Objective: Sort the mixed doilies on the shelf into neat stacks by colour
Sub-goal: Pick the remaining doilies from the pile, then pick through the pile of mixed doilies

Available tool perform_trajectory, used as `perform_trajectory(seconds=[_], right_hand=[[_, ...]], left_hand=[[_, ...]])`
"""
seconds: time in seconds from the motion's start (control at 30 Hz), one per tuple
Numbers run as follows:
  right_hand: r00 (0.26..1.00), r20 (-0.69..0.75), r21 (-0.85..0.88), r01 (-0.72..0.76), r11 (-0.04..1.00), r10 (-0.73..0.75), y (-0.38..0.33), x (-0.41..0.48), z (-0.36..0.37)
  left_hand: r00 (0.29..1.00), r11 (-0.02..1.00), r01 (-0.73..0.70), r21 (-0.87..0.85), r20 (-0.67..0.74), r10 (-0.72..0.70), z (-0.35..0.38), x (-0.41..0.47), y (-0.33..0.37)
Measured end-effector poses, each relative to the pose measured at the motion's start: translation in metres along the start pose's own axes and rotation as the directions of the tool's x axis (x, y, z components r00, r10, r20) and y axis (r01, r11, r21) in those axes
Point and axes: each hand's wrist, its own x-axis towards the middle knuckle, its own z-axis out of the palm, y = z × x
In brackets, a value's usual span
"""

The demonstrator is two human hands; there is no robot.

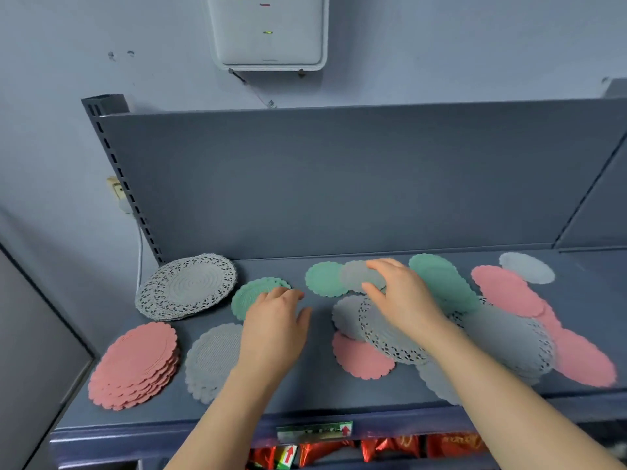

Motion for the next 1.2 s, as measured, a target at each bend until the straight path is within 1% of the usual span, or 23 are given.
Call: perform_trajectory(seconds=[0.1,0.17,0.23,0.33,0.37,0.5,0.6,0.63,0.7,0.77,0.87,0.93,1.07,1.2], right_hand=[[0.996,0.005,-0.008,-0.084,0.996,0.084,0.049,-0.006,-0.025],[0.988,0.005,-0.007,-0.152,0.988,0.152,0.084,-0.005,-0.037],[0.979,0.014,-0.002,-0.206,0.979,0.206,0.117,-0.002,-0.048],[0.962,0.093,-0.066,-0.250,0.966,0.255,0.151,0.006,-0.065],[0.957,0.112,-0.064,-0.262,0.963,0.268,0.160,0.009,-0.068],[0.949,0.157,-0.012,-0.276,0.961,0.274,0.200,0.027,-0.064],[0.952,0.209,0.058,-0.241,0.969,0.225,0.207,0.039,-0.066],[0.951,0.224,0.072,-0.234,0.970,0.213,0.209,0.043,-0.067],[0.950,0.240,0.091,-0.226,0.970,0.199,0.213,0.051,-0.066],[0.948,0.261,0.107,-0.214,0.971,0.180,0.217,0.060,-0.063],[0.943,0.301,0.108,-0.183,0.977,0.143,0.218,0.072,-0.058],[0.932,0.342,0.094,-0.165,0.982,0.123,0.215,0.080,-0.053],[0.917,0.390,0.045,-0.112,0.993,0.085,0.206,0.090,-0.046],[0.884,0.466,0.011,-0.043,0.999,0.034,0.200,0.087,-0.041]], left_hand=[[0.997,0.997,-0.063,-0.039,0.033,0.065,0.025,0.016,0.039],[0.993,0.995,-0.082,-0.052,0.085,0.086,0.043,0.028,0.067],[0.985,0.996,-0.068,-0.060,0.153,0.076,0.062,0.041,0.094],[0.969,0.997,-0.032,-0.067,0.243,0.047,0.089,0.060,0.130],[0.963,0.997,-0.022,-0.076,0.268,0.042,0.099,0.067,0.140],[0.922,0.997,0.016,-0.075,0.387,0.015,0.132,0.093,0.171],[0.885,0.998,0.056,0.019,0.462,-0.058,0.148,0.106,0.184],[0.875,0.996,0.079,0.042,0.476,-0.090,0.151,0.110,0.184],[0.855,0.983,0.183,-0.007,0.494,-0.156,0.151,0.114,0.184],[0.857,0.954,0.281,-0.104,0.474,-0.201,0.147,0.116,0.182],[0.908,0.929,0.320,-0.186,0.340,-0.245,0.139,0.115,0.178],[0.925,0.911,0.345,-0.228,0.247,-0.288,0.133,0.112,0.172],[0.929,0.884,0.370,-0.286,0.132,-0.346,0.126,0.103,0.165],[0.916,0.862,0.396,-0.315,0.075,-0.394,0.120,0.094,0.158]])
